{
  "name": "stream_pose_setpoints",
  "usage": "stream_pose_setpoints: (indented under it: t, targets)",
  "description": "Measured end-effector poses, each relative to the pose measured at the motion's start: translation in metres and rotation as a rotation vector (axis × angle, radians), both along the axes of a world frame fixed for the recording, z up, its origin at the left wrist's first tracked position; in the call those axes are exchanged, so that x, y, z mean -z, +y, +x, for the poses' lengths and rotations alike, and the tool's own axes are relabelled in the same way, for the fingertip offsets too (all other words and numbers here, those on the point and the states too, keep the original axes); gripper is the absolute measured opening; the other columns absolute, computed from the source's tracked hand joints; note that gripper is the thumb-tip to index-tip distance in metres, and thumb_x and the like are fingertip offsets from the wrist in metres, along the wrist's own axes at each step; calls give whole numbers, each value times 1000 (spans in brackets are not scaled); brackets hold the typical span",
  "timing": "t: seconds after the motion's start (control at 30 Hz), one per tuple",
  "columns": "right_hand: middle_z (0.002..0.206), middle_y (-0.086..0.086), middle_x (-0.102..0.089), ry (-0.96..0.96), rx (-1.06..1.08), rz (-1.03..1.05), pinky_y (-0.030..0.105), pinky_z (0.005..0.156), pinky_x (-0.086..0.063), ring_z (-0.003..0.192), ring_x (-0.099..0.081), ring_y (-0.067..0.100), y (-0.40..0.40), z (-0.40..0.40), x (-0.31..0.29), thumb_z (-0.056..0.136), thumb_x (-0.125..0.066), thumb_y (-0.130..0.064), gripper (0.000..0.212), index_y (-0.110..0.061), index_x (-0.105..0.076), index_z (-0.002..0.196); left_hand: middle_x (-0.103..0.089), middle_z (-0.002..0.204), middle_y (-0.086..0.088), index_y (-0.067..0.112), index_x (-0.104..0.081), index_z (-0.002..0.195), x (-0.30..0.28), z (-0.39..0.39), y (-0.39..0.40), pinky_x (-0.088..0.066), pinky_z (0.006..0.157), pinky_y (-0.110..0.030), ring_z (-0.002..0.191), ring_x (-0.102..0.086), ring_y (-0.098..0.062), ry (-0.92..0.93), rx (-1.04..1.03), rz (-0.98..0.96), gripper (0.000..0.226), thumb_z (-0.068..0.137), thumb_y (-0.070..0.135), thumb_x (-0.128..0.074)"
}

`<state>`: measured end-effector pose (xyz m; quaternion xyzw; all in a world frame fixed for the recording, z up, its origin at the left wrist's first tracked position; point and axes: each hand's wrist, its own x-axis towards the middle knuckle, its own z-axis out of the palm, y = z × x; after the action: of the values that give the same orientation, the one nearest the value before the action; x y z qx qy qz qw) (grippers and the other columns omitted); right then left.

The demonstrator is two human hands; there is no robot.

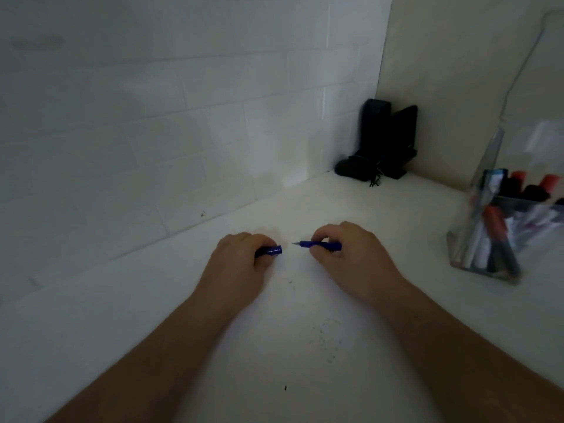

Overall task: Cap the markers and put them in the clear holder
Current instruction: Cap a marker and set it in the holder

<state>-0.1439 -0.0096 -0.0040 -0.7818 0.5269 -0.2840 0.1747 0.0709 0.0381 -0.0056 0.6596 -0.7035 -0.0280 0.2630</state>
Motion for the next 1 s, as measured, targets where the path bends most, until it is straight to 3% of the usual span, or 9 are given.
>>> stream_pose_setpoints:
  t: [0.1,0.2,0.27,0.47,0.57,0.63,0.73,0.9,1.0]
  targets:
    - [87,-15,-54,-10,-46,-18,44,85,-52,82,-55,7,3,4,-1,92,-63,-47,3,-45,-64,94,-70,93,13,32,-73,104,-6,-4,5,-44,82,-23,87,-59,-9,42,41,-37,21,92,16,-64]
    - [86,-14,-53,-2,-60,-37,41,83,-52,81,-54,6,6,8,1,91,-64,-45,4,-45,-65,95,-72,93,13,31,-75,104,-7,-3,8,-34,79,-8,86,-58,-6,47,93,-70,22,90,16,-66]
    - [86,-13,-54,-1,-73,-47,37,81,-53,82,-54,7,8,9,2,92,-64,-44,5,-45,-66,96,-73,93,13,31,-76,104,-6,-2,8,-32,78,-5,84,-56,-4,30,129,-83,23,90,16,-67]
    - [89,-13,-55,31,-106,-110,27,76,-49,83,-53,7,8,12,4,92,-67,-40,11,-42,-70,103,-71,91,12,36,-75,109,-2,-2,7,-35,79,-9,83,-54,-4,45,146,-99,24,91,23,-66]
    - [92,-8,-60,23,-147,-133,26,78,-48,84,-56,9,13,17,3,93,-67,-36,18,-35,-72,110,-70,93,11,40,-73,113,-2,-4,7,-46,83,-25,88,-58,-8,63,148,-77,27,90,25,-67]
    - [94,-7,-63,36,-166,-169,27,78,-49,84,-57,10,15,19,3,94,-66,-34,20,-30,-73,113,-73,95,11,37,-75,111,-3,-5,8,-46,83,-21,88,-61,-6,87,128,-66,26,89,25,-69]
    - [94,-5,-65,45,-169,-191,29,80,-49,84,-57,11,15,18,0,94,-67,-32,20,-26,-74,112,-73,87,18,33,-78,100,-6,-6,10,-39,75,-4,77,-60,3,169,78,-72,18,86,22,-73]
    - [93,-7,-67,-59,-141,-173,34,80,-51,85,-60,13,16,33,-1,94,-68,-27,16,-28,-76,108,-76,91,14,29,-78,100,-12,-6,13,-34,74,-3,82,-59,-2,119,52,-134,17,86,20,-74]
    - [91,-5,-63,-86,-169,-100,37,81,-51,84,-59,14,17,41,4,98,-61,-21,19,-27,-75,108,-74,92,19,32,-78,99,-14,-7,14,-40,78,-7,85,-60,1,174,33,-131,19,84,20,-76]
